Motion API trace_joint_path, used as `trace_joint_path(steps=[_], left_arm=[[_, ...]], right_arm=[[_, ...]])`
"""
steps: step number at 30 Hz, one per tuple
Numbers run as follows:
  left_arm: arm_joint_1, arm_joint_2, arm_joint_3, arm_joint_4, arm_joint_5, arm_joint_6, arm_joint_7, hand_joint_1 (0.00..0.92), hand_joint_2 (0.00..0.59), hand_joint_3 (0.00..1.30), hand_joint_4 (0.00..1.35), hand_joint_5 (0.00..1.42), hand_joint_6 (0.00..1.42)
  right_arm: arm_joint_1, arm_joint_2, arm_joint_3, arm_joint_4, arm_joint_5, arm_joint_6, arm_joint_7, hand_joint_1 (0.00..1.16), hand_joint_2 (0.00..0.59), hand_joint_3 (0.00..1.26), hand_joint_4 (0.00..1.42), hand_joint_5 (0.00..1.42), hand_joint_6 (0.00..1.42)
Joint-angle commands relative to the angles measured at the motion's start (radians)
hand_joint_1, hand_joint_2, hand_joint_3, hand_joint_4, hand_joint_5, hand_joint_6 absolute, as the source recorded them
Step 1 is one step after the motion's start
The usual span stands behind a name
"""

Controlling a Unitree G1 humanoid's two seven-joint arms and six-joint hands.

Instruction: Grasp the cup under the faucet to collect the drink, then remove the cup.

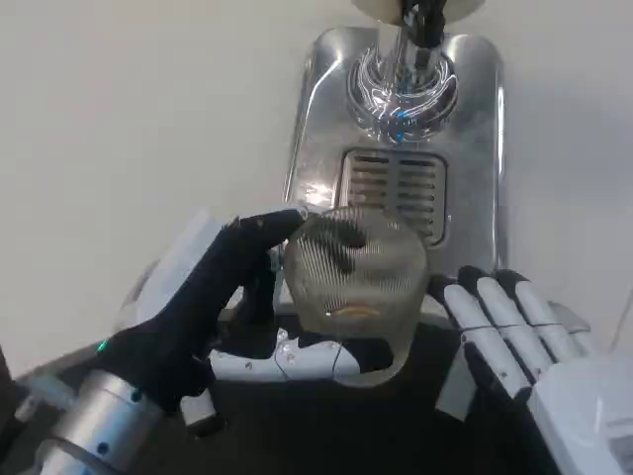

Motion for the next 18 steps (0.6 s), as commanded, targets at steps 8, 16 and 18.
trace_joint_path(steps=[8,16,18], left_arm=[[-0.247,-0.047,0.021,0.239,0.044,0.026,0.113,0.697,0.109,1.08,1.23,1.36,1.42],[-0.425,-0.084,-0.037,0.505,0.087,-0.036,0.194,0.697,0.109,1.08,1.23,1.36,1.42],[-0.457,-0.094,-0.054,0.566,0.092,-0.056,0.205,0.697,0.109,1.08,1.23,1.36,1.42]], right_arm=[[0.009,0.055,-0.067,-0.011,0.084,0.021,0.003,0.88,0.291,0.07,0.02,0.01,0.1],[0.02,0.066,-0.028,-0.011,0.062,0.03,-0.004,0.88,0.295,0.08,0.02,0.01,0.1],[0.018,0.064,-0.028,-0.011,0.061,0.041,-0.004,0.88,0.296,0.08,0.02,0.01,0.1]])
